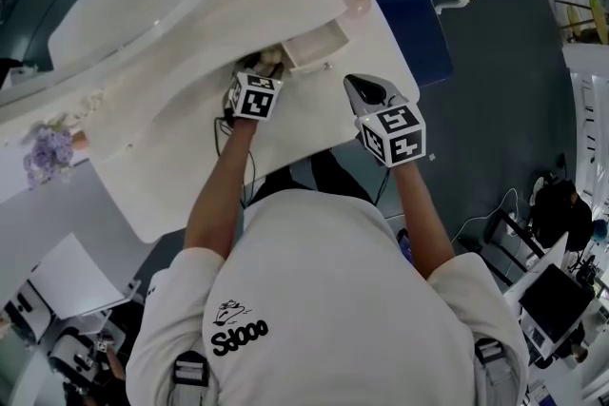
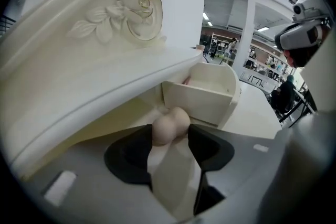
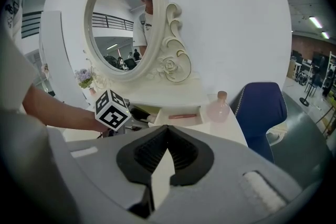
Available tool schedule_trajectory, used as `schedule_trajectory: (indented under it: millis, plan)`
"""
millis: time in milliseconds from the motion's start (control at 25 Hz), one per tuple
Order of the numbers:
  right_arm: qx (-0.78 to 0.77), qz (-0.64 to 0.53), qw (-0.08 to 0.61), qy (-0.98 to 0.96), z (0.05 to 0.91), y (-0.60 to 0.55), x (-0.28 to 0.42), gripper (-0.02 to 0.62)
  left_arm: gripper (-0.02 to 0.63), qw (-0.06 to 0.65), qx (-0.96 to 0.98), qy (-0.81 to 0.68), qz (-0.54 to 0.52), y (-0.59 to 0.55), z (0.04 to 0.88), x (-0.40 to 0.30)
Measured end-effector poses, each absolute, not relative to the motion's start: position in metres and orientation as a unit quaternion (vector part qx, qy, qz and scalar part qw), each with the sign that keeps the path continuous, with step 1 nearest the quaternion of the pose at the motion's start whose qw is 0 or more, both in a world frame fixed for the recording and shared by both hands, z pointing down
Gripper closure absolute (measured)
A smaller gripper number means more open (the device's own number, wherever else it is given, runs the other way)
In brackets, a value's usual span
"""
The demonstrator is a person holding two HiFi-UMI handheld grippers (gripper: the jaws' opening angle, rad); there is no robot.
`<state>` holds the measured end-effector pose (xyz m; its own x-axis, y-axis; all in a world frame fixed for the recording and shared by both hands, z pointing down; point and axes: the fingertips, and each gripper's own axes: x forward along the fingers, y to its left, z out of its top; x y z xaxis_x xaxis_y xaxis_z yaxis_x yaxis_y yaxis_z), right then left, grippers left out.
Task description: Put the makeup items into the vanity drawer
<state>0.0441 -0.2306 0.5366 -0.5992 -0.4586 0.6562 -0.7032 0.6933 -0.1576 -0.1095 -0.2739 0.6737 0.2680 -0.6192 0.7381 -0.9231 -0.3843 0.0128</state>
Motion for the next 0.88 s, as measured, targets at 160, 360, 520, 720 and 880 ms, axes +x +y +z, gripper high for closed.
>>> schedule_trajectory:
  millis: [160,360,520,720,880]
  plan:
    - [0.332,0.204,0.295,-0.872,0.535,-0.23,0.044,0.592,0.412,0.241,0.757,-0.509,0.329,-0.268,0.67,-0.111]
    - [0.327,0.198,0.288,-0.878,0.53,-0.23,0.041,0.592,0.454,0.256,0.755,-0.517,0.313,-0.257,0.66,-0.113]
    - [0.322,0.191,0.283,-0.883,0.527,-0.231,0.035,0.592,0.456,0.247,0.756,-0.525,0.304,-0.252,0.645,-0.117]
    - [0.316,0.182,0.272,-0.891,0.52,-0.233,0.026,0.592,0.454,0.229,0.761,-0.535,0.286,-0.248,0.616,-0.118]
    - [0.315,0.176,0.264,-0.895,0.514,-0.234,0.023,0.592,0.454,0.209,0.779,-0.527,0.269,-0.251,0.589,-0.106]
